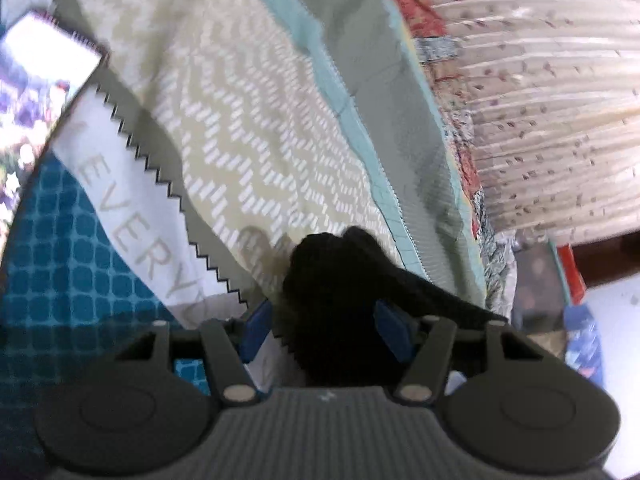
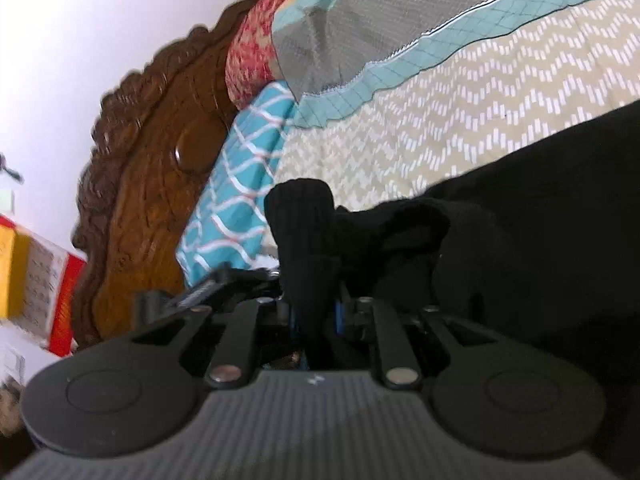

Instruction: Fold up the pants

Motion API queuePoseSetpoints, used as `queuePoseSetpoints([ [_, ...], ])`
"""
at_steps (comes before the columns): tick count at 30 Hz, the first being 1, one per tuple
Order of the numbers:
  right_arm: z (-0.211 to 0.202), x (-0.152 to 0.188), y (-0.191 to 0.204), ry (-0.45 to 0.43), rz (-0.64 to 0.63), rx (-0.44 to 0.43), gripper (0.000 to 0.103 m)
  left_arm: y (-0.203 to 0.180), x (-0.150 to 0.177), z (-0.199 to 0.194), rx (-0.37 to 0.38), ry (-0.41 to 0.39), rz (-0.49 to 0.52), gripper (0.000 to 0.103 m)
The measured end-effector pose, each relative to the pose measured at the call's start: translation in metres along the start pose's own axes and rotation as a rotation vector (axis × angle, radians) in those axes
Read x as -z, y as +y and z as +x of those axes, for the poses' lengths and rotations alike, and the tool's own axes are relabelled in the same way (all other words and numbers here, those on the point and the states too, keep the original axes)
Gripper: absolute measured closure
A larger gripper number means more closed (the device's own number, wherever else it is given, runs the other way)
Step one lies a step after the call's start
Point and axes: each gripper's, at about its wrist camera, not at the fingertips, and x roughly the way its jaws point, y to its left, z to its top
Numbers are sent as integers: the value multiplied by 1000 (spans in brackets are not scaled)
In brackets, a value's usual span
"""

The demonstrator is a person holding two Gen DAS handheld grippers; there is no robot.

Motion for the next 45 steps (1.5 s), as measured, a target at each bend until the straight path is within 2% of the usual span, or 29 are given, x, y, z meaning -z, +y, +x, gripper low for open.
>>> queuePoseSetpoints([
  [3, -16, -9, -10, -63, 126, -47, 83, 2, 7, -1, 29, -38, -9, 47],
  [7, -40, -14, -17, -127, 190, -106, 83, -2, 6, 15, 49, -5, -50, 47],
  [14, -74, -15, -13, -185, 151, -113, 83, -33, 4, 54, 98, 86, -40, 47],
  [20, -92, -9, -24, -228, 152, -109, 84, -39, 5, 54, 172, 73, -79, 44],
  [26, -101, -4, -33, -219, 158, -122, 84, -60, 5, 62, 167, 82, -32, 44],
  [29, -103, -2, -35, -210, 158, -136, 84, -69, 10, 70, 131, 90, 14, 50],
  [30, -103, -2, -35, -208, 152, -139, 84, -70, 12, 72, 119, 99, 25, 57],
  [31, -104, -2, -35, -206, 146, -140, 84, -71, 14, 77, 110, 114, 30, 73],
  [33, -104, -1, -34, -201, 137, -134, 84, -65, 19, 80, 96, 138, 31, 94],
  [37, -98, -1, -32, -175, 113, -113, 84, -62, 16, 70, 28, 69, 55, 97],
  [40, -75, -4, -15, -109, 37, -87, 84, -79, 3, 46, -58, -48, 173, 97],
  [42, -50, -5, 2, -43, -44, -68, 84, -93, -10, 28, -142, -117, 275, 97],
  [45, 2, 0, 28, 68, -187, -5, 85, -97, -29, 20, -215, -114, 328, 97],
])
